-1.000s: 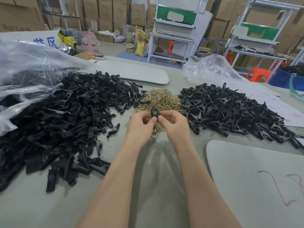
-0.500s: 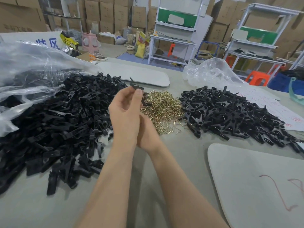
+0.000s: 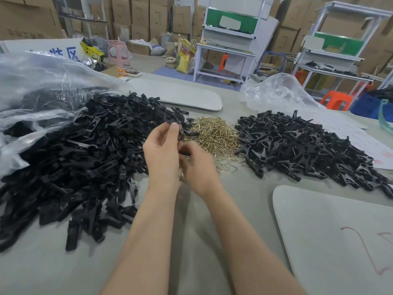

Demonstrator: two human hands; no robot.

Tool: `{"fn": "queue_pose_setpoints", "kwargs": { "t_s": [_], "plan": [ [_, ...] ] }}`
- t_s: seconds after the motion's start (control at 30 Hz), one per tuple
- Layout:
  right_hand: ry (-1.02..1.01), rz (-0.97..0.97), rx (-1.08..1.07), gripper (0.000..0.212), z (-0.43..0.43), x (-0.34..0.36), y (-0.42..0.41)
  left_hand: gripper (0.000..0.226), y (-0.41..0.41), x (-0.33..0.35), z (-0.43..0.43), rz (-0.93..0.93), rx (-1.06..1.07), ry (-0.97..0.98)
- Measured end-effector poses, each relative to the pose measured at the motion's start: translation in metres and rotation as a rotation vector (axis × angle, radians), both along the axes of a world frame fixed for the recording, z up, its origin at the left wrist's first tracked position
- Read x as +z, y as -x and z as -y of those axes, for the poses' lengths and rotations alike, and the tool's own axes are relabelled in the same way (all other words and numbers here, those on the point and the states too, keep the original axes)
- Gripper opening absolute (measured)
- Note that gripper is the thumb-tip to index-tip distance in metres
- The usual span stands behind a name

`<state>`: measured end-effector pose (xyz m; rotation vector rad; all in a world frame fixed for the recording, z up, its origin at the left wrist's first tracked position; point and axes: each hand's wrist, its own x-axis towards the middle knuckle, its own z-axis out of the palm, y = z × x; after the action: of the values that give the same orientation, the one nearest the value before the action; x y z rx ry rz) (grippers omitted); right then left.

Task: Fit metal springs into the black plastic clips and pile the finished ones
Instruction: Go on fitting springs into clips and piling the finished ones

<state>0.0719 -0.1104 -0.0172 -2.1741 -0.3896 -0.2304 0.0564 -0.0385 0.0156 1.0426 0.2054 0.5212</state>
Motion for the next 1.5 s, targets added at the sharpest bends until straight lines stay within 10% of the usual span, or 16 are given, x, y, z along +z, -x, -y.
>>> {"fn": "queue_pose_setpoints", "kwargs": {
  "t_s": [0.33,1.5],
  "plan": [
    [-0.769,-0.069,-0.219,0.009,0.059,0.016,0.003,0.013,-0.003,-0.012,0.013,-0.142,-0.241,-0.287],
    [-0.604,-0.031,-0.175,0.015,0.062,0.018,0.007,0.016,-0.005,-0.023,0.020,-0.119,-0.335,-0.336]
  ]
}}
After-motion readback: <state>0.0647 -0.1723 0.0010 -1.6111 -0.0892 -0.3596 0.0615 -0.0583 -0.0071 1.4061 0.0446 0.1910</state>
